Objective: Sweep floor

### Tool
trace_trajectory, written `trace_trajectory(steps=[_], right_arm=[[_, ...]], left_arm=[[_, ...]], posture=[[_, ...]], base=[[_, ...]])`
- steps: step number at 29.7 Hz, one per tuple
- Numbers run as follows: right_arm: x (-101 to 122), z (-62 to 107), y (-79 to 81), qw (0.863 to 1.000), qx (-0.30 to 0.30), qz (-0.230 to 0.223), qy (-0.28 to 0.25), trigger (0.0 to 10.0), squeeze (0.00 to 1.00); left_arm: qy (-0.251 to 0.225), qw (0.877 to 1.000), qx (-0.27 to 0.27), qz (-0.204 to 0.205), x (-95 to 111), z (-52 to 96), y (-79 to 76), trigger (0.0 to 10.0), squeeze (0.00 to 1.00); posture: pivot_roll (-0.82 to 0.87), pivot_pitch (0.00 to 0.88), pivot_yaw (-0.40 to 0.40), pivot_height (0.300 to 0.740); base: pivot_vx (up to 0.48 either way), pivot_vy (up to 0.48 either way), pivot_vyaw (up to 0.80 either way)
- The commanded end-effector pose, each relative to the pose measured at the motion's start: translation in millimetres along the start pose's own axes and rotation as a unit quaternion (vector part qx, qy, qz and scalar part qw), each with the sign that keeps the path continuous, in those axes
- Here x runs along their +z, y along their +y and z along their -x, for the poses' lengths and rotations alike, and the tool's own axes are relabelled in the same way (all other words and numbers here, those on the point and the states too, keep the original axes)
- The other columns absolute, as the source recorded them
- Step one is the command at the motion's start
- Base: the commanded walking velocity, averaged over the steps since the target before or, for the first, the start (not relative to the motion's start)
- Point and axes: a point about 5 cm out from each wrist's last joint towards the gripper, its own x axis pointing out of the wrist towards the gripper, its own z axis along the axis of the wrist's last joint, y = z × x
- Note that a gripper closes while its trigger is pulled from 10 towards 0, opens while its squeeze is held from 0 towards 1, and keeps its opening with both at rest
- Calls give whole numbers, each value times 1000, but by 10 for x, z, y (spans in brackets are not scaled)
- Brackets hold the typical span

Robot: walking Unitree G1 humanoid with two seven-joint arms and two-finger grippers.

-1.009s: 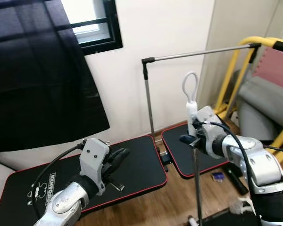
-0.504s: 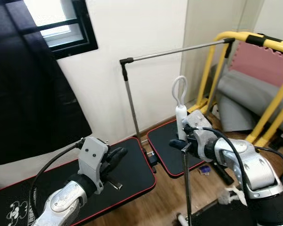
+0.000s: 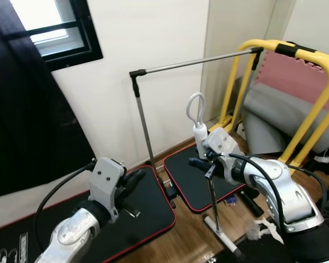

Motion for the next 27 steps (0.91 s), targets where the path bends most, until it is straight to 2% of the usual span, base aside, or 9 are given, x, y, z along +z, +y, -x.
trace_trajectory(steps=[1,3,6,17,20,27], right_arm=[[47,-15,47,1000,18,19,-13,10000,0],[42,-16,63,999,24,19,-16,10000,0],[26,-10,158,998,54,29,-24,10000,0],[22,-21,148,997,51,53,-30,10000,0],[58,-51,148,995,46,74,-51,10000,0],[151,-124,196,991,40,82,-96,10000,0]], left_arm=[[10,999,35,-9,-47,17,62,10000,0],[11,999,34,-10,-48,17,62,10000,0],[11,999,34,-8,-50,18,63,10000,0],[12,999,31,-6,-52,18,59,10000,0],[11,999,32,-4,-49,18,59,10000,0],[9,999,32,-2,-43,22,57,10000,0]], posture=[[-116,0,-28,740],[-116,0,-28,740],[-116,0,-27,740],[-116,0,-26,740],[-114,0,-27,740],[-114,0,-29,740]], base=[[0,0,-800],[0,0,-800],[0,-309,0],[0,-344,0],[0,-352,0],[0,-351,0]])
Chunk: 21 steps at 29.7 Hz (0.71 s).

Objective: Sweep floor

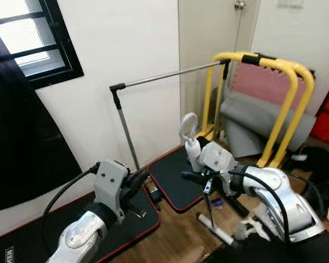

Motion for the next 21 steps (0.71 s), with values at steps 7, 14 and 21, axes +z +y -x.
trace_trajectory(steps=[7,14,21], right_arm=[[123,-28,-75,998,-26,44,-37,10000,0],[137,-120,-129,995,-48,67,-51,10000,0],[151,-213,-162,994,-60,77,-52,10000,0]], left_arm=[[2,1000,1,-1,-1,-8,-9,10000,0],[1,1000,3,0,13,-1,-17,10000,0],[2,1000,8,-2,27,29,-21,10000,0]], posture=[[-113,0,-30,740],[-111,8,-29,740],[-102,31,-31,740]], base=[[0,-352,0],[0,-197,0],[0,0,0]])
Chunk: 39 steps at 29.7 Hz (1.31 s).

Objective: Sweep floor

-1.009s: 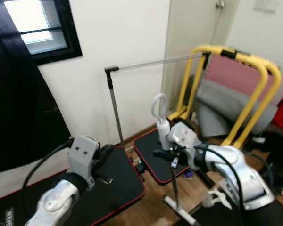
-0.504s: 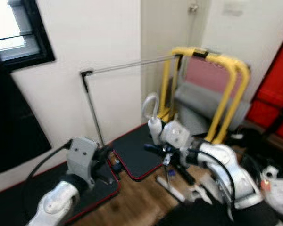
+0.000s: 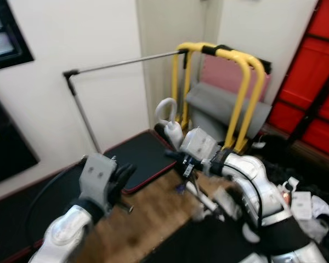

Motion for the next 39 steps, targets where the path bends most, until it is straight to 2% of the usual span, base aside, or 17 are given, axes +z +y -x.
trace_trajectory(steps=[1,7,9,10,11,13,17,21,23,27,28,32,33,39], right_arm=[[113,-50,-28,999,-10,31,-22,10000,0],[111,-118,-51,998,-30,46,-10,10000,0],[138,-166,-91,996,-53,70,-4,10000,0],[171,-194,-120,993,-67,101,-1,10000,0],[171,-194,-120,993,-67,101,-1,10000,0],[227,-236,-160,986,-79,144,-2,10000,0],[255,-262,-180,987,-69,143,-16,10000,0],[280,-311,-227,988,-46,133,-68,10000,0],[280,-311,-227,988,-46,133,-68,10000,0],[267,-331,-272,989,-49,101,-95,10000,0],[254,-345,-292,989,-40,103,-101,10000,0],[247,-350,-306,987,-33,118,-102,10000,0],[277,-354,-313,982,-25,144,-119,10000,0],[331,-372,-328,979,-27,146,-141,10000,0]], left_arm=[[4,1000,12,-5,4,29,25,10000,0],[3,1000,13,-1,23,63,8,10000,0],[2,1000,12,4,44,97,-15,10000,0],[0,1000,9,10,66,122,-37,10000,0],[0,1000,9,10,66,122,-37,10000,0],[-2,1000,3,19,103,159,-80,10000,0],[-8,999,-11,33,147,188,-140,10000,0],[-9,997,-58,59,197,284,-320,10000,0],[-9,997,-58,59,197,284,-320,10000,0],[-9,994,-83,64,231,345,-403,10000,0],[-8,993,-101,64,256,390,-445,10000,0],[-9,991,-110,71,280,427,-473,10000,0],[-12,990,-118,81,310,468,-498,10000,0],[-13,988,-125,85,330,492,-516,10000,0]], posture=[[-102,31,-31,740],[-97,51,-30,740],[-93,76,-27,740],[-90,99,-28,740],[-90,99,-28,740],[-87,118,-31,740],[-81,142,-35,740],[-64,204,-29,740],[-64,204,-29,740],[-53,235,-27,740],[-48,254,-21,740],[-44,268,-19,740],[-36,294,-12,740],[-32,303,-8,740]], base=[[0,0,0],[0,0,0],[0,0,0],[0,0,0],[0,0,0],[0,0,0],[0,0,0],[0,0,0],[0,0,0],[0,0,0],[0,0,0],[0,0,0],[0,0,0],[0,0,0]])
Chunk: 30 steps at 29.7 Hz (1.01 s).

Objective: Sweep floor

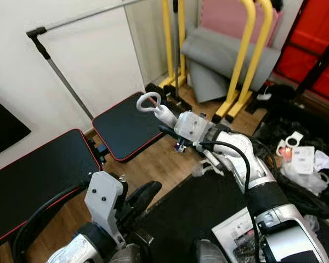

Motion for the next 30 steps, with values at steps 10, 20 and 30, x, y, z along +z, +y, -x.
trace_trajectory(steps=[10,20,30], right_arm=[[302,-118,-211,991,12,91,-100,10000,0],[322,-159,-137,979,75,149,-119,10000,0],[40,-4,244,957,244,132,-82,10000,0]], left_arm=[[13,999,-44,21,40,128,-120,10000,0],[19,998,-45,28,50,164,-143,10000,0],[21,998,-41,38,72,191,-171,10000,0]], posture=[[-19,340,8,740],[-16,342,2,740],[-7,347,-13,740]], base=[[0,0,0],[0,0,0],[0,0,0]])
